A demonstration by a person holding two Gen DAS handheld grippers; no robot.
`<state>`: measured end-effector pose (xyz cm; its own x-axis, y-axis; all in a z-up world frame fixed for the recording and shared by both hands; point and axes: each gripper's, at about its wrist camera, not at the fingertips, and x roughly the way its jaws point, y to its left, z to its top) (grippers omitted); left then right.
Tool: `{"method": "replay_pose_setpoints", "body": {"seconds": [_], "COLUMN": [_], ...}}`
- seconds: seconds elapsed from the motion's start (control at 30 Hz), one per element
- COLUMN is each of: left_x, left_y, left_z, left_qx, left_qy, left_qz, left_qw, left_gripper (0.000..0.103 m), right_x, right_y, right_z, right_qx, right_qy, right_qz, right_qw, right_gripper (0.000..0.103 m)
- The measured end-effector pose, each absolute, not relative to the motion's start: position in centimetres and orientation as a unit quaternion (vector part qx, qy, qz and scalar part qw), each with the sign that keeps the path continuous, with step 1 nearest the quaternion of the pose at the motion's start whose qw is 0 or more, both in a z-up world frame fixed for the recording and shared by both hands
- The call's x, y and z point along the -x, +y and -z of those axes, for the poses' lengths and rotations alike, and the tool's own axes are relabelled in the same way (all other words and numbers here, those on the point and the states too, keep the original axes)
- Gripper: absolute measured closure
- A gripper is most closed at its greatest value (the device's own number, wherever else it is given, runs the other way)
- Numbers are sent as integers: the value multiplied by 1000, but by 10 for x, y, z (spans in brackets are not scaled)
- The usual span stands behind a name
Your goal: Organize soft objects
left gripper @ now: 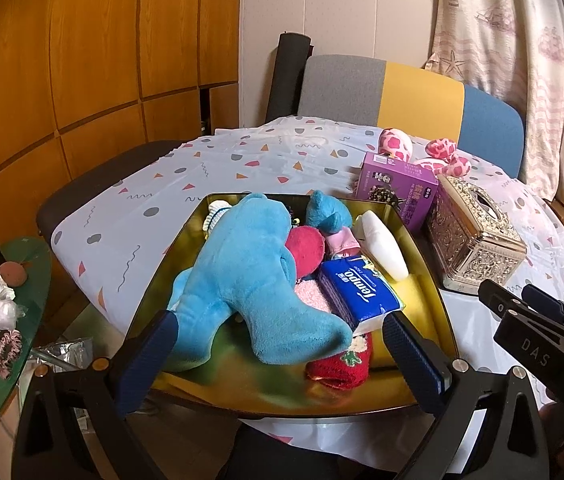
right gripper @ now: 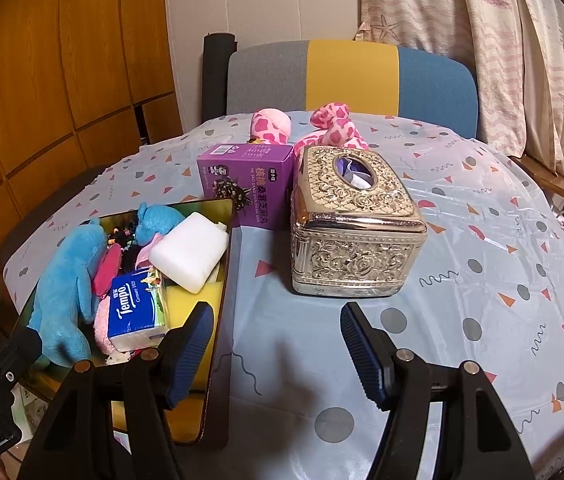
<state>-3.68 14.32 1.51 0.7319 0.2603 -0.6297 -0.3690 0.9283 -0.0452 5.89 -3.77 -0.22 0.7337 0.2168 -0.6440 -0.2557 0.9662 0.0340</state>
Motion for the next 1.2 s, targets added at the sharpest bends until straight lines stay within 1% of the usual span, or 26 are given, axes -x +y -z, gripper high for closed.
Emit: {"method": "replay_pose_setpoints", "body": {"seconds": [1.2], "left_x": [40], "left_y": [145], "left_z": [-15], "left_qx": [90], "left_qy": [327], "left_qz": [-178], "left_qw": [924], "left_gripper": [0], "right_x": [-58], "right_y": [-41], "right_z": [7], "right_qx": [25], "right_qy": [350], "right_qz": [-128], "right_qw": [928], "right_gripper": [36]}}
